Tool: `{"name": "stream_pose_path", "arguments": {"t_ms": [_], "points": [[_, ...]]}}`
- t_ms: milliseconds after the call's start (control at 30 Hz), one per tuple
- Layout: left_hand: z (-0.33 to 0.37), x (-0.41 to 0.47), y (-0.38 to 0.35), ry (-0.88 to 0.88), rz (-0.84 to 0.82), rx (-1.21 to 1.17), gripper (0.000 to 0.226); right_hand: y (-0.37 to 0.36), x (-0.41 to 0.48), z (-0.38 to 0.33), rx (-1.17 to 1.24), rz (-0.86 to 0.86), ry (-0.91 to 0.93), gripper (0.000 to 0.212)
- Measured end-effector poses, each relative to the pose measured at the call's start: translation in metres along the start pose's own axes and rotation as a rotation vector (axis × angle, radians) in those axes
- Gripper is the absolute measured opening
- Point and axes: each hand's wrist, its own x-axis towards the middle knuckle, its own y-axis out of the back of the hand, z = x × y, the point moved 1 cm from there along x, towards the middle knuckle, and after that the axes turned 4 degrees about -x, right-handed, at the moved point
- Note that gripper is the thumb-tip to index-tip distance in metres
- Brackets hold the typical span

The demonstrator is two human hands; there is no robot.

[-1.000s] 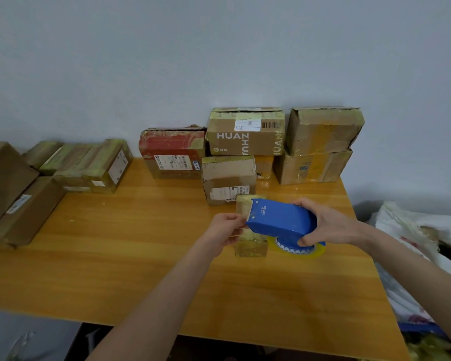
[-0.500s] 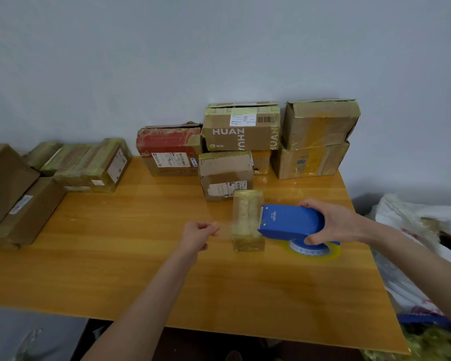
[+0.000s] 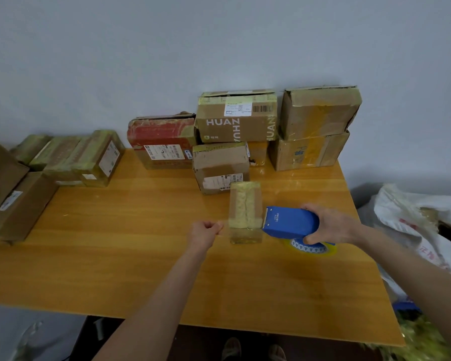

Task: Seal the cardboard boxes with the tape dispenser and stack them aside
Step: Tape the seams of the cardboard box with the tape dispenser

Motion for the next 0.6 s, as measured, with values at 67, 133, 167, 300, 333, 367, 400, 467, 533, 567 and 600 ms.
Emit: {"name": "stream_pose_path", "arguments": {"t_ms": [67,133,167,300,333,367,400,467,533,567,600], "points": [[0.0,0.007,0.001,0.006,0.006,0.015,0.034,-0.005,0.005,-0.001,0.021,-0.011,-0.011,0.067],[0.001,0.014,0.002,0.007,0.003,0.033,0.034,-0.011,0.01,-0.004,0.065,-0.029,-0.014,0.068],[0.001,0.017,0.002,0.012,-0.002,0.035,0.033,-0.014,0.011,-0.004,0.075,-0.037,-0.018,0.068],[-0.005,0.021,-0.005,0.025,-0.037,0.032,0.027,-0.023,0.014,-0.005,0.105,-0.059,-0.036,0.065],[-0.005,0.022,-0.008,0.005,-0.044,0.059,0.026,-0.024,0.015,-0.004,0.108,-0.062,-0.037,0.063],[-0.003,0.024,-0.009,-0.027,-0.052,0.111,0.027,-0.024,0.015,-0.004,0.11,-0.066,-0.036,0.061],[0.001,0.024,-0.01,-0.059,-0.061,0.178,0.029,-0.024,0.016,-0.005,0.111,-0.067,-0.035,0.06],[0.01,0.021,-0.006,-0.068,-0.072,0.344,0.041,-0.022,0.016,-0.006,0.109,-0.066,-0.033,0.058],[0.009,0.017,0.003,-0.085,-0.024,0.535,0.057,-0.023,0.015,-0.008,0.106,-0.067,-0.026,0.058],[0.009,0.013,0.005,-0.185,0.043,0.591,0.056,-0.023,0.015,-0.008,0.102,-0.064,-0.019,0.058],[0.009,0.007,0.006,-0.353,0.103,0.6,0.05,-0.024,0.014,-0.008,0.101,-0.058,-0.013,0.057]]}}
